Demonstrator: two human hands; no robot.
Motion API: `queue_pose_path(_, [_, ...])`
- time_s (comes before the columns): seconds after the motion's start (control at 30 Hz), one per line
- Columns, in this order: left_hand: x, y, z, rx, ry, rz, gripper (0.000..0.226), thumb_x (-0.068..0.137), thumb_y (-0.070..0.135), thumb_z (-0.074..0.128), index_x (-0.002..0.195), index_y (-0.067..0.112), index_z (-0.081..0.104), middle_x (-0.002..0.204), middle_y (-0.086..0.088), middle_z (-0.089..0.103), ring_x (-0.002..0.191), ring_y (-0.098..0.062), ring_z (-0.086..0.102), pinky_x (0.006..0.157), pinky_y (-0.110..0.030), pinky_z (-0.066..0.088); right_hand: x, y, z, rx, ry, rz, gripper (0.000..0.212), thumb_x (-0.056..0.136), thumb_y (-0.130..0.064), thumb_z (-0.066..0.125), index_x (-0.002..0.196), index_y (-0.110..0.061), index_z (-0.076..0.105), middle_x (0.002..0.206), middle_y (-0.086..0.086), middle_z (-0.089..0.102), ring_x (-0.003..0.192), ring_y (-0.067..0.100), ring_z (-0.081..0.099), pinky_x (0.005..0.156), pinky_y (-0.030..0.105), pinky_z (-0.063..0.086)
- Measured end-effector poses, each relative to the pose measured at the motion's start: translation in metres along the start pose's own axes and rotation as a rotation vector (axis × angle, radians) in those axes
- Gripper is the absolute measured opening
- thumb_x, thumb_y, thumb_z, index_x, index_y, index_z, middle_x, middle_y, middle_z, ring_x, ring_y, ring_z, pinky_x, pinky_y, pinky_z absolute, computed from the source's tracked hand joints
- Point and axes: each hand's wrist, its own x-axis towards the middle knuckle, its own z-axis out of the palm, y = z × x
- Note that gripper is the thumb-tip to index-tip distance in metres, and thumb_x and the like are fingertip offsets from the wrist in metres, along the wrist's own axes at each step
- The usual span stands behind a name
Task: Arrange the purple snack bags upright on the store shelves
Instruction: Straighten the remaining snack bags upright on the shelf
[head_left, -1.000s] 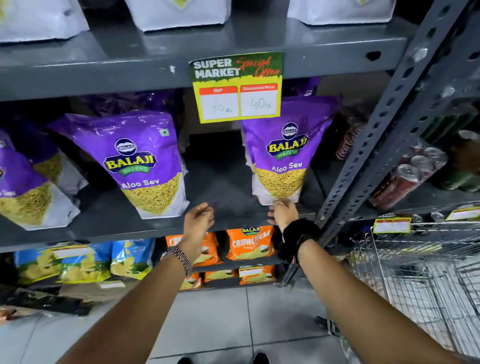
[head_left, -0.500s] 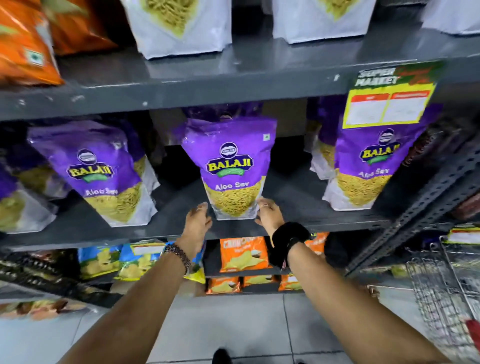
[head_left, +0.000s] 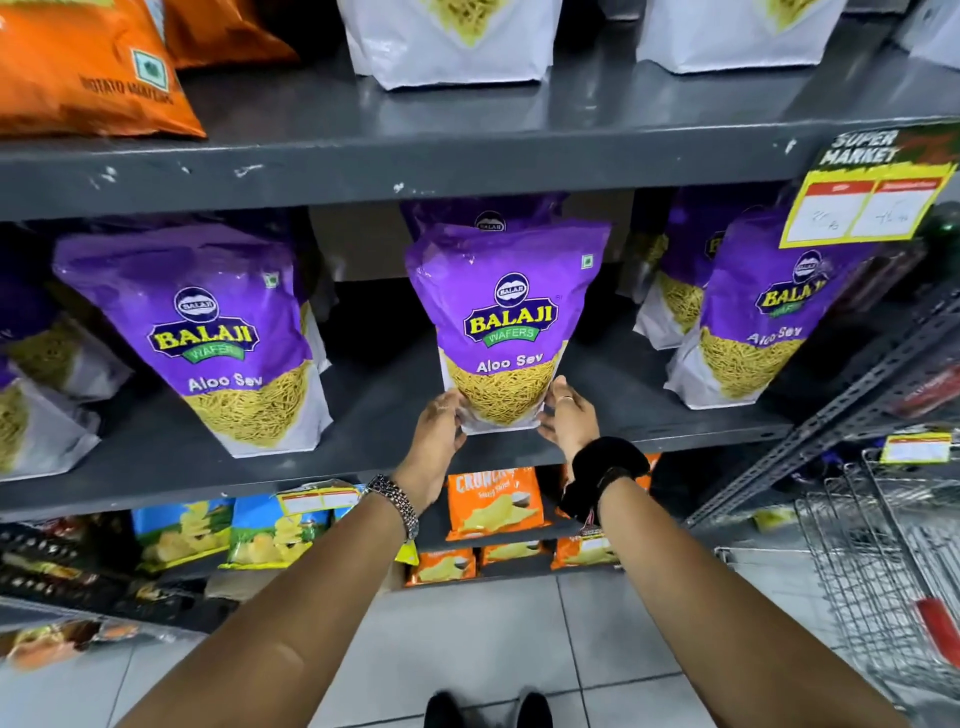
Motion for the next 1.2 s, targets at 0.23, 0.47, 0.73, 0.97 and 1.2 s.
queue_pose_path(0.23, [-0.003, 0.002, 0.001, -0.081, 0.009, -0.003, 0.027, 0.096, 0.036, 0.038, 0.103, 0.021, 0.059, 0.120, -0.004, 0.062, 0.122, -0.020, 0.054, 0.103, -0.034, 0.042, -0.004, -0.002, -0.005, -0.035, -0.017, 0.001, 0.030, 0.094, -0.037, 0.038, 0.105, -0.016, 0.056, 0.121, 0.018, 0.063, 0.113, 0.035, 0.059, 0.098, 0.047, 0.048])
queue_pose_path(0.47, [-0.016, -0.020, -0.035, -0.151, 0.316, 0.018, 0.032, 0.094, 0.014, 0.044, 0.125, 0.009, 0.051, 0.114, -0.002, 0.055, 0.107, -0.017, 0.055, 0.093, -0.027, 0.045, -0.012, 0.029, 0.003, 0.066, -0.072, 0.106, 0.016, 0.092, 0.000, 0.033, 0.091, -0.006, 0.048, 0.102, 0.014, 0.049, 0.071, 0.018, 0.051, 0.063, 0.027, 0.048])
queue_pose_path(0.73, [-0.028, -0.011, -0.160, -0.097, 0.707, 0.067, 0.012, 0.091, 0.015, 0.043, 0.083, 0.010, 0.050, 0.073, -0.006, 0.040, 0.082, -0.023, 0.036, 0.065, -0.036, 0.037, -0.054, 0.028, 0.108, 0.020, -0.322, 0.074, 0.031, 0.092, 0.000, 0.034, 0.117, 0.005, 0.053, 0.126, 0.029, 0.055, 0.096, 0.035, 0.058, 0.062, 0.023, 0.045])
queue_pose_path(0.97, [-0.029, 0.036, -0.233, -0.121, 0.485, 0.039, 0.045, 0.097, 0.034, 0.031, 0.102, 0.000, 0.060, 0.067, -0.008, 0.057, 0.046, -0.008, 0.042, 0.049, -0.022, 0.031, -0.085, 0.031, 0.207, 0.089, -0.270, 0.039, 0.038, 0.095, -0.017, 0.039, 0.129, -0.005, 0.049, 0.121, 0.014, 0.056, 0.111, 0.028, 0.055, 0.075, 0.029, 0.044])
queue_pose_path(1.2, [-0.044, 0.053, -0.267, -0.149, 0.049, -0.013, 0.056, 0.098, 0.045, 0.021, 0.132, 0.010, 0.047, 0.142, -0.012, 0.050, 0.120, -0.019, 0.050, 0.086, -0.027, 0.045, -0.106, 0.042, 0.265, 0.160, -0.083, 0.025, 0.034, 0.094, -0.021, 0.036, 0.122, -0.017, 0.055, 0.130, 0.022, 0.056, 0.108, 0.033, 0.058, 0.063, 0.026, 0.041])
